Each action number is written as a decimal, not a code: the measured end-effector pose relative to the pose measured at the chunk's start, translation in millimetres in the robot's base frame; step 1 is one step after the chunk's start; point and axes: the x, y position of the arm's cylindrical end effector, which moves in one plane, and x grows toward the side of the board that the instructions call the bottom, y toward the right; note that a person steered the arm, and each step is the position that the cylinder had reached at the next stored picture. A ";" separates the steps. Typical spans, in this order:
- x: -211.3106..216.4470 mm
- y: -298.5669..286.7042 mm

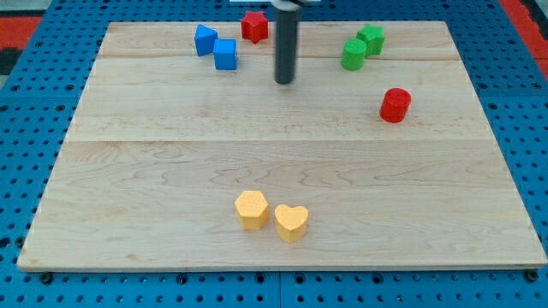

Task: Move the blue cube below the blue triangle

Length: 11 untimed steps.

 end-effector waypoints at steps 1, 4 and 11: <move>-78.2 36.1; -76.1 -46.1; -104.1 -148.2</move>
